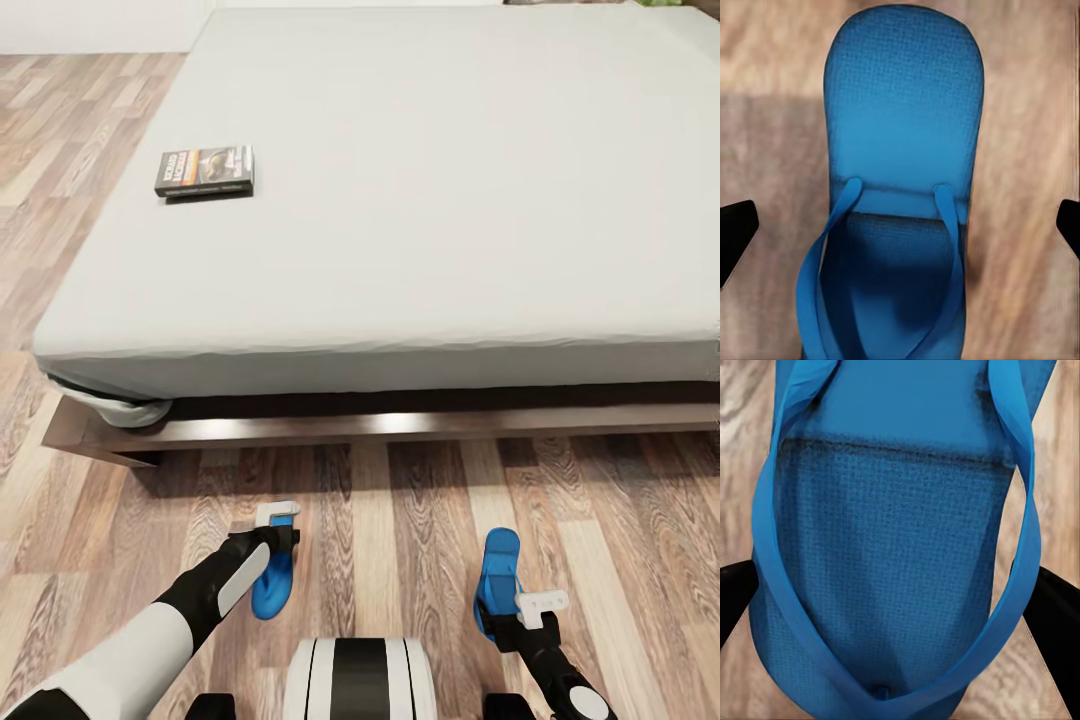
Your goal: In the bedroom, move the book from the bed onto either nightstand, and place the two sandals side by side next to the bed.
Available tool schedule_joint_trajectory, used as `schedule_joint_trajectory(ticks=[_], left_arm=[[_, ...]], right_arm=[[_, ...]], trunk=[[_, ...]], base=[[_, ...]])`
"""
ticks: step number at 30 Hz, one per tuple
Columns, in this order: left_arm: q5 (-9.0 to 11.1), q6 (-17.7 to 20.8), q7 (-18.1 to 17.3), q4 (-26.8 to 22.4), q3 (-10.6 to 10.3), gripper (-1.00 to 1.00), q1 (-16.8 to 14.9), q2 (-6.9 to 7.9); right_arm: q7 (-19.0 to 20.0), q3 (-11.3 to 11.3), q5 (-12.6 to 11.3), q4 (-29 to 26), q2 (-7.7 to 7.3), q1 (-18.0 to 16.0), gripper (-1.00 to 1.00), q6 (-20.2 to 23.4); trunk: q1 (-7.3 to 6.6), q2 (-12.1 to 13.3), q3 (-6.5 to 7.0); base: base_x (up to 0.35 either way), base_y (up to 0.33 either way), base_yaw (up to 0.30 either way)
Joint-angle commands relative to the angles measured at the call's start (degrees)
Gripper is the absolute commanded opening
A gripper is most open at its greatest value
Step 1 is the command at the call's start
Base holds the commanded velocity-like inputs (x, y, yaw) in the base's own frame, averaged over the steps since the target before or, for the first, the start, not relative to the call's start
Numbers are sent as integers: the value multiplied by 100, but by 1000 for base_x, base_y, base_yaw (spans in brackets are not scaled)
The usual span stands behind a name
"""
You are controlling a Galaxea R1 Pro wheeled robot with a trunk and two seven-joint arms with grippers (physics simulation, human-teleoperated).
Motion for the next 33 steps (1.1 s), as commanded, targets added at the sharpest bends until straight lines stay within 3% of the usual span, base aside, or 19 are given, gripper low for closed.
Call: schedule_joint_trajectory(ticks=[1,11,19,26,33], left_arm=[[61,9,57,-13,-47,100,-4,9],[67,24,49,12,-46,100,-4,9],[76,61,42,14,-39,100,-4,9],[74,86,42,22,-26,100,-4,9],[98,96,47,100,-22,100,-2,16]], right_arm=[[-45,30,-62,2,-9,-3,-100,-12],[-45,29,-66,53,-3,-3,-100,119],[-45,-12,-123,80,47,-3,-100,789],[-26,-525,-102,443,43,-3,-100,1494],[-19,-634,-89,465,36,-3,-100,1774]], trunk=[[-3,0,20],[-29,14,241],[-50,24,418],[-68,34,573],[-81,40,684]], base=[[0,0,0],[0,0,0],[0,0,0],[0,0,0],[0,0,0]])
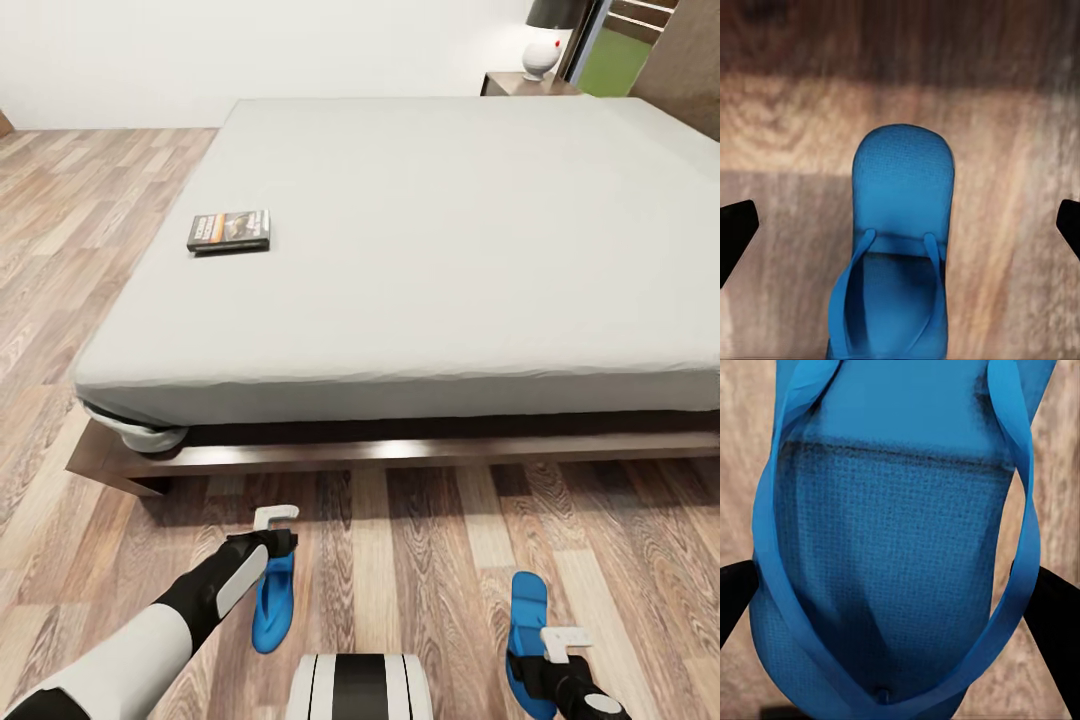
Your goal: In the bedroom, move the book from the bed onto either nightstand, and place the two sandals side by side next to the bed.
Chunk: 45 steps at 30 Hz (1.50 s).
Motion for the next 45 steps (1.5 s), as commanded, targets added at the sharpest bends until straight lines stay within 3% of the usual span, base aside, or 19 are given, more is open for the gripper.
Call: schedule_joint_trajectory(ticks=[1,4,5,17,27,28,32,36,37,39,42,45], left_arm=[[61,10,57,17,-48,100,-3,9],[57,5,54,149,-53,100,9,52],[79,-40,43,204,-68,100,22,256],[54,-64,40,220,-75,100,36,363],[41,-76,38,259,-65,100,62,484],[40,-77,40,260,-61,100,63,497],[45,-77,40,261,-59,100,64,535],[52,-77,45,261,-55,100,67,553],[51,-77,47,261,-47,100,66,552],[50,-75,48,261,-38,100,65,549],[49,-72,49,261,-28,100,64,548],[45,-69,49,256,-24,100,64,548]], right_arm=[[-54,25,-60,-14,-8,-2,-100,43],[-54,18,-59,-27,-9,-2,-100,163],[-60,14,-58,-124,-9,-13,-100,362],[-72,14,-50,-514,7,-189,-100,1125],[-25,27,-39,17,22,-1111,-100,1690],[-24,30,-35,157,23,-1360,-100,1872],[-32,45,-33,369,24,-1752,-100,2180],[-35,82,-22,1185,26,-2026,-100,2346],[-22,102,2,1520,32,-2174,-100,2392],[-12,267,18,1687,50,-2310,-100,2568],[8,570,13,1760,55,-2377,-100,2717],[107,712,13,1732,54,-2401,-100,2771]], trunk=[[-1,-2,-4],[-1,-2,-4],[-1,-2,-4],[-1,-2,-4],[-1,-2,-4],[-1,-2,-4],[-1,-2,-4],[-1,-2,-4],[-1,-2,-4],[-1,-2,-4],[-1,-2,-4],[-1,-2,-4]], base=[[0,0,0],[0,0,0],[0,0,0],[0,0,0],[0,0,0],[0,0,0],[0,0,0],[0,0,0],[0,0,0],[0,0,0],[0,0,0],[0,0,0]])
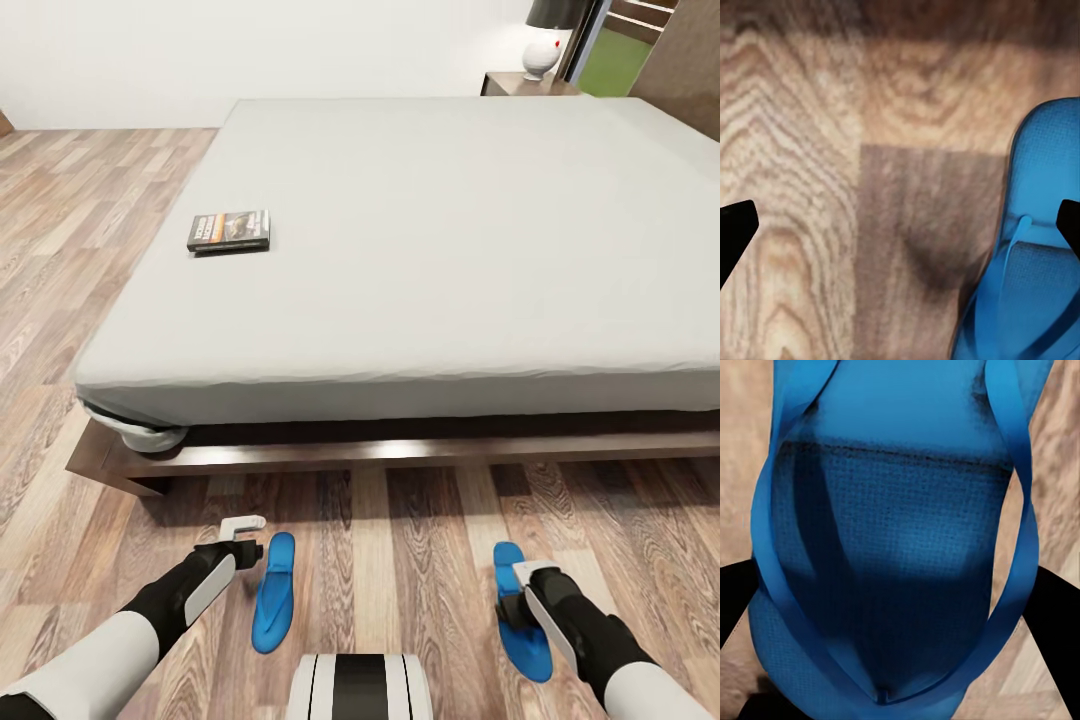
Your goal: In the bedroom, move the book from the bed onto either nightstand, and place the two sandals side by side next to the bed.
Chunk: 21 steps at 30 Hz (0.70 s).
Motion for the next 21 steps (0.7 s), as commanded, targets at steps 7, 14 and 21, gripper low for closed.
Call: schedule_joint_trajectory(ticks=[7,14,21], left_arm=[[54,54,55,-52,-41,100,-4,13],[54,90,55,-61,-38,100,-4,17],[54,92,55,-62,-39,100,-4,15]], right_arm=[[74,80,-32,-39,-10,-11,-100,40],[97,82,-35,-48,1,-11,-100,23],[99,77,-43,-52,7,-11,-100,17]], trunk=[[-1,-2,-4],[-1,-2,-4],[-1,-2,-4]], base=[[0,0,0],[0,0,0],[0,1,0]])
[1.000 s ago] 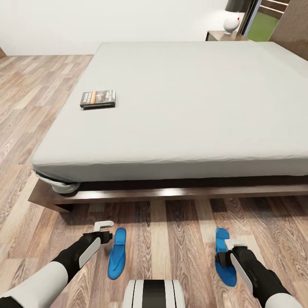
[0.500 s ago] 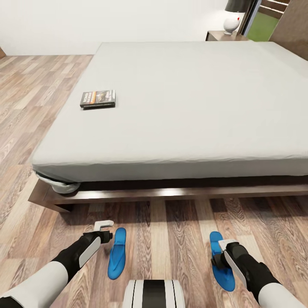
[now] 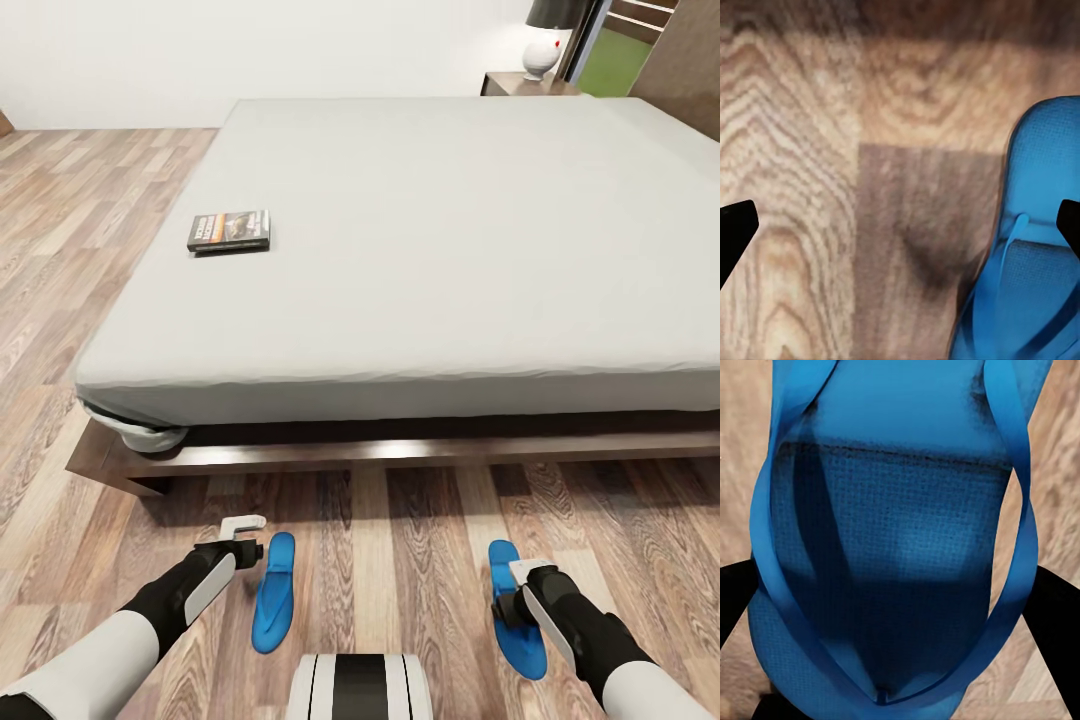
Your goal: In the bedroom, move the book from the bed onto either nightstand, and place the two sandals side by side next to the bed.
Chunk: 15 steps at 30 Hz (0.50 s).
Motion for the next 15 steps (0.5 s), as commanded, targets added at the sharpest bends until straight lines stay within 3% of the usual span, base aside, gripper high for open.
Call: schedule_joint_trajectory(ticks=[1,8,15], left_arm=[[60,12,55,-14,-48,100,-4,8],[60,12,55,-12,-54,100,-4,3],[60,12,55,-15,-52,100,-4,3]], right_arm=[[-27,31,-47,-8,-8,-3,-100,23],[-29,22,-50,-9,-4,-3,-100,22],[-19,22,-62,-9,-6,-3,-100,22]], trunk=[[-1,-2,-4],[-1,-2,-4],[-1,-2,-4]], base=[[0,19,0],[0,190,0],[0,73,0]])
